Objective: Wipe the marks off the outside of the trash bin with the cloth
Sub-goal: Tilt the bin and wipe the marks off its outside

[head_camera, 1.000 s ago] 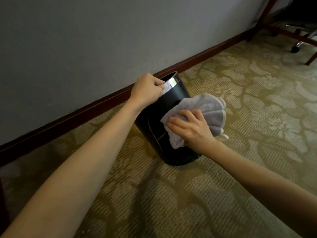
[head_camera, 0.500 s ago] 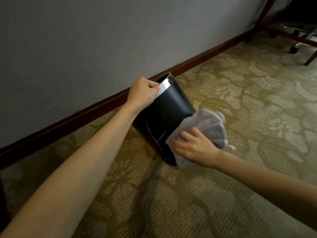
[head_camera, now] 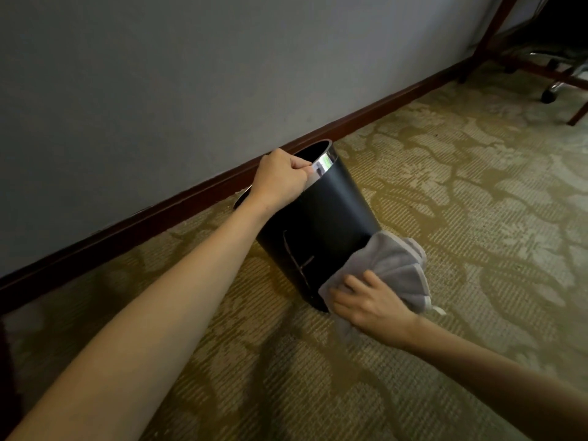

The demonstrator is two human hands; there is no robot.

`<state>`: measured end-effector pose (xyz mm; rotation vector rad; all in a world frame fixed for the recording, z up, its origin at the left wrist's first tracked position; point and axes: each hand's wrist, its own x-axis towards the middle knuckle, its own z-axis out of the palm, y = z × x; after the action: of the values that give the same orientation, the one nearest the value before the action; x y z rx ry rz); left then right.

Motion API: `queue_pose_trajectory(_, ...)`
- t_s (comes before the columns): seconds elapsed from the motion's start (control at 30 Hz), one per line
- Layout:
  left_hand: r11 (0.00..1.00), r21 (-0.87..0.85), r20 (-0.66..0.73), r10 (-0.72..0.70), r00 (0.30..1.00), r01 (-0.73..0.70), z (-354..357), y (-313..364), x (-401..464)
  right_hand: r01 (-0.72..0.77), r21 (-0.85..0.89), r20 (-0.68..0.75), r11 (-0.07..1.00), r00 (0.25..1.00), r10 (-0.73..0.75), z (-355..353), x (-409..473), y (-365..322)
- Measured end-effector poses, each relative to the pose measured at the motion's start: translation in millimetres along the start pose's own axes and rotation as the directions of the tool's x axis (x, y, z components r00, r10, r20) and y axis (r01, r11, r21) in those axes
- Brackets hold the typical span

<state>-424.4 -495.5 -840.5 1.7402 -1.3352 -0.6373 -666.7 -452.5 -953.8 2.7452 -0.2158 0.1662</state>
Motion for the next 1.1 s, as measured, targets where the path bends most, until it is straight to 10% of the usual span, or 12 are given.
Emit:
queue_pose_trajectory(0.37, 0.986, 0.155, -0.001, 0.063, 0.998, -0.062, 11, 18, -4, -0.277, 0.084, -0.309, 0.957, 0.906, 0.290, -27, 44, 25)
queue_pose_trajectory(0.6, 0.994, 0.097, 0.059, 0.048, 0.997, -0.053, 23, 28, -8, -0.020, 0.010, 0.043, 1.000, 0.999, 0.019, 4, -18, 0)
queue_pose_trajectory(0.73, 0.985, 0.128, 0.021, 0.111, 0.994, -0.113, 30, 35, -10, -0.138, 0.130, -0.082, 0.982, 0.985, 0.149, -5, -11, 19)
queue_pose_trajectory(0.87, 0.977, 0.166, -0.007, 0.134, 0.991, -0.131, 28, 33, -6, -0.424, 0.358, -0.273, 0.832, 0.804, 0.527, -17, 4, 52)
queue_pose_trajectory(1.0, 0.986, 0.112, 0.035, 0.117, 0.993, -0.120, 24, 25, -5, -0.572, 0.674, -0.160, 0.466, 0.504, 0.849, -5, 4, 59)
queue_pose_trajectory(1.1, 0.994, 0.037, 0.178, 0.091, 0.980, -0.099, 5, 11, 0, -0.600, 0.714, -0.089, 0.362, 0.435, 0.896, 8, -9, 54)
